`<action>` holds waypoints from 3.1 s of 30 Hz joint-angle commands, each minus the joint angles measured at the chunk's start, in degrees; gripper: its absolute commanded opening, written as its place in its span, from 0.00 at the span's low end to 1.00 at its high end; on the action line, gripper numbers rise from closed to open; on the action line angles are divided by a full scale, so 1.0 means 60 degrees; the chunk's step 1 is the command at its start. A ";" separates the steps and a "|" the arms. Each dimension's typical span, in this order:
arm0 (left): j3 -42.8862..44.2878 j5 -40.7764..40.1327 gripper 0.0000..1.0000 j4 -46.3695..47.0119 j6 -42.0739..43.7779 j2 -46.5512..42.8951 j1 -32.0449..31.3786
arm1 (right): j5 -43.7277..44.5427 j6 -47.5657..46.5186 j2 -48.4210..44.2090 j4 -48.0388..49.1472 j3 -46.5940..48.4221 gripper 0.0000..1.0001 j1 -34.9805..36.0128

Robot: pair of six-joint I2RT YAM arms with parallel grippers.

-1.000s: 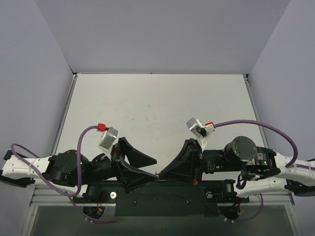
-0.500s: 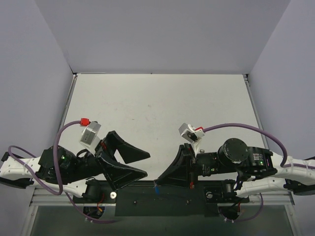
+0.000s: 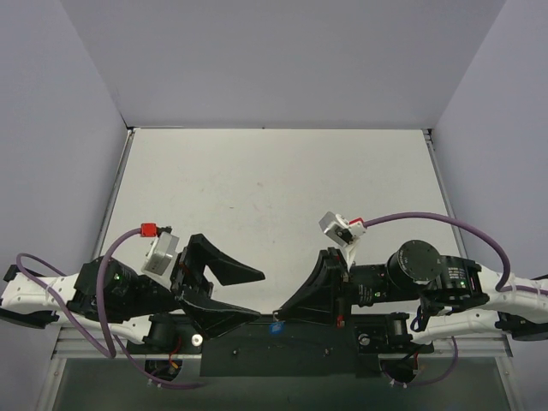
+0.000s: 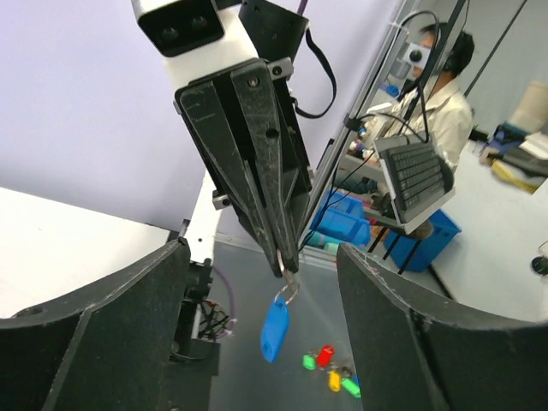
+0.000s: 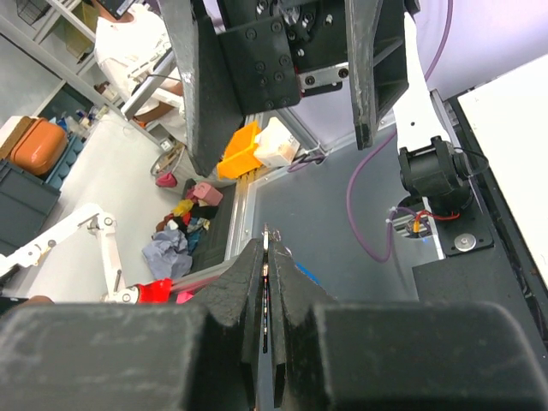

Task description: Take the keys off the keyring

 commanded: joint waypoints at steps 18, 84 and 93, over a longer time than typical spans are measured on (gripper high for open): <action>-0.0533 0.0445 0.61 0.0705 0.0693 0.0470 0.0006 | 0.2081 0.0642 -0.0939 0.0247 -0.0706 0.00 -0.0023; -0.2685 -0.6499 0.74 -0.6928 -0.8186 0.3401 0.0255 | 0.5129 0.4554 0.0717 0.3016 -0.8353 1.00 -0.4242; -0.3388 -0.6484 0.73 -0.6753 -0.8831 0.2859 0.0255 | 0.5246 0.4803 -0.0002 0.3089 -0.8895 1.00 -0.4388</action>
